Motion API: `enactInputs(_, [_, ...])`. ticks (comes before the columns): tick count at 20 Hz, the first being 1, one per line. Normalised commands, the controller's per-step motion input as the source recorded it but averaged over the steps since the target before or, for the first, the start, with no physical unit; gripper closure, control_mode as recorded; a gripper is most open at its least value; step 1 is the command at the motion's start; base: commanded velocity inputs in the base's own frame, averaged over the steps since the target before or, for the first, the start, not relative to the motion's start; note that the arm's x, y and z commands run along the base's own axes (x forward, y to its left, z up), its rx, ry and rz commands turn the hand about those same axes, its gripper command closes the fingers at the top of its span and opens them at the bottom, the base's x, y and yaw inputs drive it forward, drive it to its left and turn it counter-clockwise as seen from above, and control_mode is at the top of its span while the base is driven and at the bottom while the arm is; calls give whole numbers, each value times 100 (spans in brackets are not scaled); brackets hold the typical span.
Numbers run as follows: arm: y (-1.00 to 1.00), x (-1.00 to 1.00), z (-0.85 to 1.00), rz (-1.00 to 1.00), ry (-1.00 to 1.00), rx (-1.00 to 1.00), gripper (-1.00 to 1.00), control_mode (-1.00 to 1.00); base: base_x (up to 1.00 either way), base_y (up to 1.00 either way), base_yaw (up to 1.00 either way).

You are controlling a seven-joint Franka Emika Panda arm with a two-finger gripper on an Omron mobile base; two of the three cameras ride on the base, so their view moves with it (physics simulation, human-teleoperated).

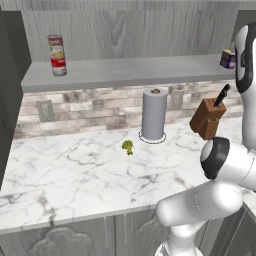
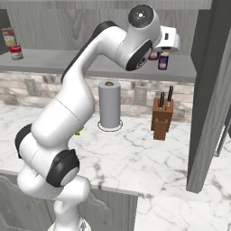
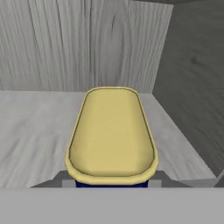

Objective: Stack two cans on top of the other two cans in the cabinet.

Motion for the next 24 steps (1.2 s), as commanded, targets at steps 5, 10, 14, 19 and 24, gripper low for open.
enactInputs(5, [-16,3,0,-3,0,0,100,-100,0,0,0])
enactInputs(10, [-5,10,0,0,0,1,100,-100,0,0,0])
enactInputs(14, [-2,10,0,0,0,5,100,-100,0,0,0])
enactInputs(19, [0,4,-7,0,-2,9,100,-100,0,0,0])
enactInputs(24, [-1,16,0,0,-2,4,100,-100,0,0,0])
